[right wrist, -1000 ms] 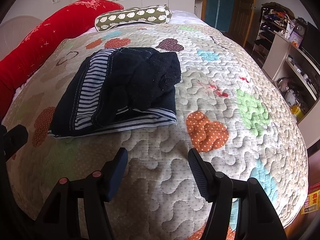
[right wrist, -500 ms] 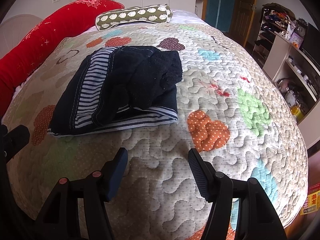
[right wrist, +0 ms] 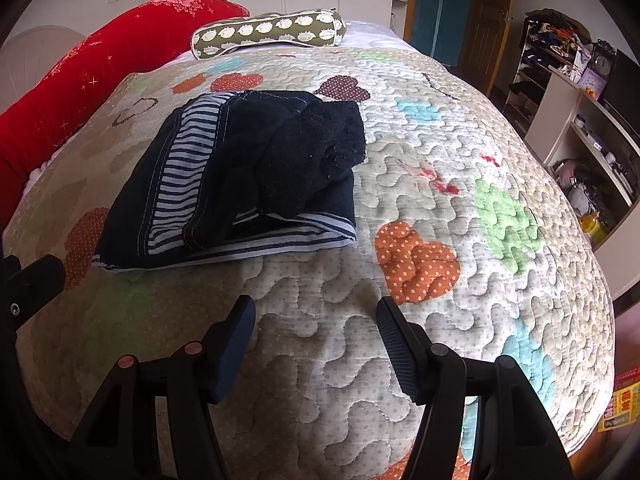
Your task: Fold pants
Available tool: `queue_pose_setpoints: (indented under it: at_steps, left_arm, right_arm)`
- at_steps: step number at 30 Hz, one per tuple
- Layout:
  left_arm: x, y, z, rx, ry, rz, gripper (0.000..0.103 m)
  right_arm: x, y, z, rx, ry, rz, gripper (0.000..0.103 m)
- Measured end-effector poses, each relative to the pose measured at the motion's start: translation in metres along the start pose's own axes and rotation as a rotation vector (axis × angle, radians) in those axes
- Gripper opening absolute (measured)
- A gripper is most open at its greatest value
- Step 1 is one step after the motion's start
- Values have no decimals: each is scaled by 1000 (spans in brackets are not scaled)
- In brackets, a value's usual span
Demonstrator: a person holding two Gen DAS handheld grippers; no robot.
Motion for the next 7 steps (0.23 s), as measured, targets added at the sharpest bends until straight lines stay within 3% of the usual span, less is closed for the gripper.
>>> queue_pose_setpoints:
  at_steps: [7]
  left_arm:
    - [-2,7,0,1,-1,28,103]
  right_arm:
    - [3,-8,1,8,-1,-27,67]
Point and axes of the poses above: each gripper's, at about its wrist camera, not at the fingertips, and z roughly the way its jaws point, y to its right, x to its top, the point moved 10 cm from there along z, roughly the way its jaws point, and after that the axes turned 12 degrees about -z, right-handed, at the moved point
